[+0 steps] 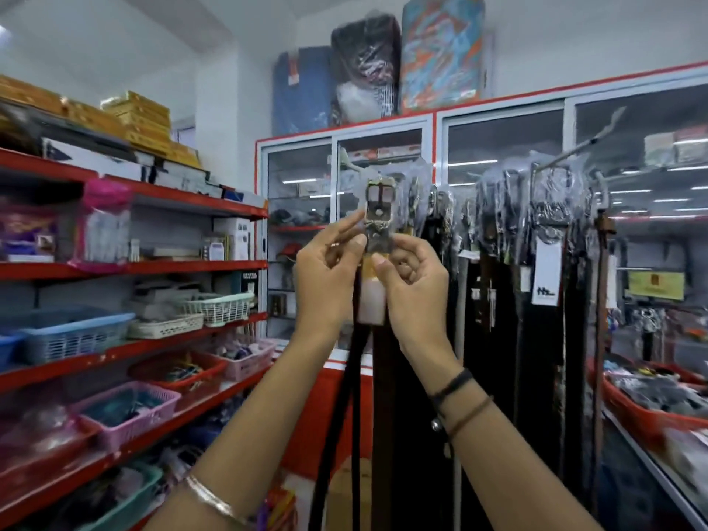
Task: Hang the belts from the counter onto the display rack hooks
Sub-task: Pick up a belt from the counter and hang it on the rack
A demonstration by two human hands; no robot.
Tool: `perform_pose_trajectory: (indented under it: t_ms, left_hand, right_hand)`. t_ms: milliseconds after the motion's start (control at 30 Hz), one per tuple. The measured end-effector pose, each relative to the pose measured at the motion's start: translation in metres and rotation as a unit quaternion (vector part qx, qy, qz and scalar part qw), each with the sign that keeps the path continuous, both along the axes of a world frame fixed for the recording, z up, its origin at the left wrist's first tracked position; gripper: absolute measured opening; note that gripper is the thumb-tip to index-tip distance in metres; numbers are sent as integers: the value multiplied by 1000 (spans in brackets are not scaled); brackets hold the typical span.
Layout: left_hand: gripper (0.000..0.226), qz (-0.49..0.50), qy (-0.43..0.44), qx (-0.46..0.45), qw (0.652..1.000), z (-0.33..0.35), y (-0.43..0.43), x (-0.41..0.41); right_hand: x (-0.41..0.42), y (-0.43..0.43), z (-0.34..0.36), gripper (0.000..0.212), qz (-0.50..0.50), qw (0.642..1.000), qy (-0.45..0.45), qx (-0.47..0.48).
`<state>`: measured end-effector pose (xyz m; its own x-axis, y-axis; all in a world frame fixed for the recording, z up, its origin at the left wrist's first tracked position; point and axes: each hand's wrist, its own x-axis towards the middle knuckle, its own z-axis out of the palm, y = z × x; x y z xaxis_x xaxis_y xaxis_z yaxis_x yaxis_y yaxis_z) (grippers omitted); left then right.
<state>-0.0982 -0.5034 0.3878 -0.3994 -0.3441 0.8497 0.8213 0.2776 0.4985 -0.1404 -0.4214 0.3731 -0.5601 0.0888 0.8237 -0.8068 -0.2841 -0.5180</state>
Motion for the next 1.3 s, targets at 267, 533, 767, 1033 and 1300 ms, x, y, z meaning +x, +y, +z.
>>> perform_pose_trajectory:
  t_ms: [267,533,767,1033,1300]
  left_hand:
    - [38,51,52,-5,997,48,-20,-12]
    - [33,35,24,18,999,53,-30,-19]
    - [33,31,-35,-26,999,47,-33,-31]
    - [35,87,-31,-71,993,27,-29,-52]
    - [20,183,73,-104,975,-35,32,-21]
  right_hand:
    - [-7,-26,55,39,-31,996,82,5]
    - [-11,-36,60,35,-76,995,71,4]
    - [-22,-37,45,33,-88,995,51,-1]
    - [-38,-7,32,38,-119,981,81,129]
    - [-6,65,-14,33,-269,934,179,154]
